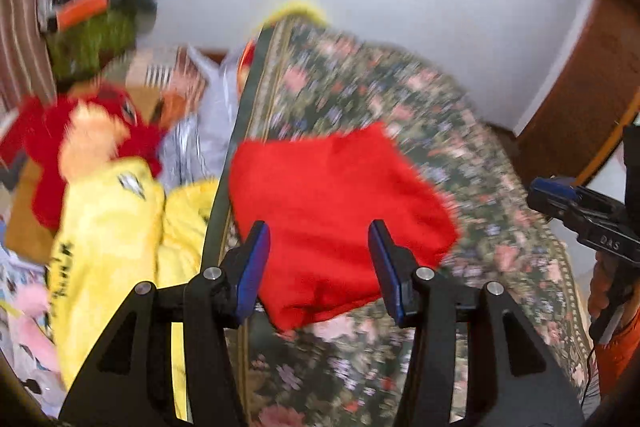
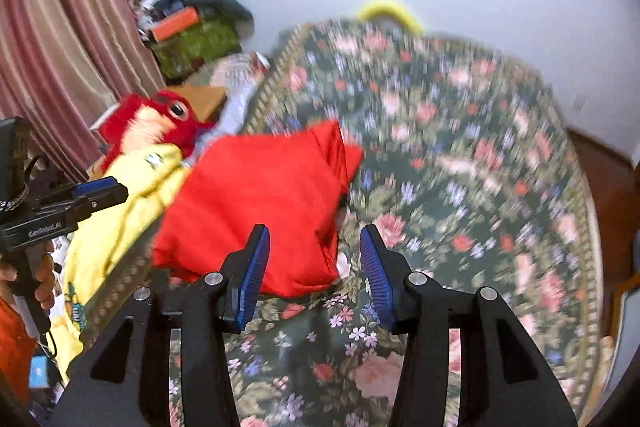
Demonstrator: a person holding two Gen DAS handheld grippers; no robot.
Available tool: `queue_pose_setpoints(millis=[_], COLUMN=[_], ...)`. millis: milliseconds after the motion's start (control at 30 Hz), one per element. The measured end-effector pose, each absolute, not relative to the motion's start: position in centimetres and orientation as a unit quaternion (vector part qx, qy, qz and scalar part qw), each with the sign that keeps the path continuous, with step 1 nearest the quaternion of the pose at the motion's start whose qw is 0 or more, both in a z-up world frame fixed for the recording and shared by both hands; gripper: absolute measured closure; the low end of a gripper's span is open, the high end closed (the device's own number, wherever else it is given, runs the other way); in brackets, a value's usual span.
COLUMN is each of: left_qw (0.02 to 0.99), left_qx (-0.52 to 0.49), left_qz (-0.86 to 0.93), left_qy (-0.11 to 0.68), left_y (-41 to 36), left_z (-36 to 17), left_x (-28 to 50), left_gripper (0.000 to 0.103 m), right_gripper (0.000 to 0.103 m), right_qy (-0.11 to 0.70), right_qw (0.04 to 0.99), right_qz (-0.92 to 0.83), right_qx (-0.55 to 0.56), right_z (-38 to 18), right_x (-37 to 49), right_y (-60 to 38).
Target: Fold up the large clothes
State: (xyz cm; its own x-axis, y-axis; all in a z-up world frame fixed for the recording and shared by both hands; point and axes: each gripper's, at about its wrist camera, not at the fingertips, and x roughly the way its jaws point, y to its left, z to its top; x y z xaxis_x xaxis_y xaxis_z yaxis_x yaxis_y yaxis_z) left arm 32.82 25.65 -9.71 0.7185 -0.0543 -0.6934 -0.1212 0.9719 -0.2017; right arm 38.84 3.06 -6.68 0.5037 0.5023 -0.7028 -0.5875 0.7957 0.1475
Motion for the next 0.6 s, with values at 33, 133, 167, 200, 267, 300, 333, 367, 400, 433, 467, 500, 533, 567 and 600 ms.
queue_pose_setpoints(millis=[33,133,167,200,267,300,333,367,400,433,467,500,533,567,600], left_qw=[0.929,0.951,0.955,0.963,0.972,0.975,0.98,0.983,0.986,0.989,0.99,0.992,0.993,0.994,0.995], left_qx=[-0.111,-0.088,-0.084,-0.077,-0.069,-0.067,-0.06,-0.053,-0.05,-0.042,-0.036,-0.031,-0.026,-0.025,-0.025], left_qz=[0.016,0.01,0.009,0.005,0.001,0.001,-0.001,-0.002,-0.002,-0.005,-0.004,-0.002,0.004,0.007,0.011], left_qy=[0.354,0.297,0.284,0.26,0.223,0.212,0.191,0.173,0.161,0.144,0.134,0.126,0.113,0.107,0.099], left_y=[24.8,22.3,21.7,20.7,19.3,18.7,17.8,17.1,16.5,15.6,15.0,14.5,13.9,13.6,13.3], left_z=[-8.0,-3.8,-2.9,-1.4,0.6,1.2,2.2,2.8,3.1,3.6,3.9,4.1,4.2,4.2,4.2], left_x=[31.4,27.5,26.7,24.9,22.1,21.1,19.4,18.0,17.0,15.5,14.5,13.7,12.4,11.9,11.0], left_gripper=[0.054,0.054,0.054,0.054,0.054,0.054,0.054,0.054,0.054,0.054,0.054,0.054,0.054,0.054,0.054], right_gripper=[0.06,0.06,0.06,0.06,0.06,0.06,0.06,0.06,0.06,0.06,0.06,0.06,0.06,0.06,0.06], right_qy=[0.367,0.314,0.3,0.283,0.255,0.243,0.225,0.216,0.202,0.192,0.182,0.169,0.157,0.148,0.134], right_qw=[0.872,0.888,0.892,0.895,0.901,0.903,0.907,0.908,0.91,0.912,0.914,0.917,0.921,0.924,0.928], right_qz=[0.319,0.335,0.339,0.345,0.352,0.352,0.356,0.358,0.36,0.36,0.359,0.357,0.352,0.349,0.345], right_qx=[-0.051,-0.026,-0.017,-0.006,0.013,0.019,0.029,0.035,0.044,0.049,0.052,0.052,0.049,0.046,0.038], right_z=[-5.2,-0.9,0.1,1.3,2.9,3.5,4.2,4.5,4.9,5.1,5.3,5.5,5.8,5.9,6.0], right_x=[37.7,34.0,33.0,31.8,29.5,28.5,27.0,26.1,24.8,24.0,23.0,21.7,20.6,19.8,18.7], right_y=[2.7,1.1,0.6,0.1,-0.8,-1.2,-1.8,-2.2,-2.7,-3.1,-3.4,-3.7,-3.9,-4.0,-4.1])
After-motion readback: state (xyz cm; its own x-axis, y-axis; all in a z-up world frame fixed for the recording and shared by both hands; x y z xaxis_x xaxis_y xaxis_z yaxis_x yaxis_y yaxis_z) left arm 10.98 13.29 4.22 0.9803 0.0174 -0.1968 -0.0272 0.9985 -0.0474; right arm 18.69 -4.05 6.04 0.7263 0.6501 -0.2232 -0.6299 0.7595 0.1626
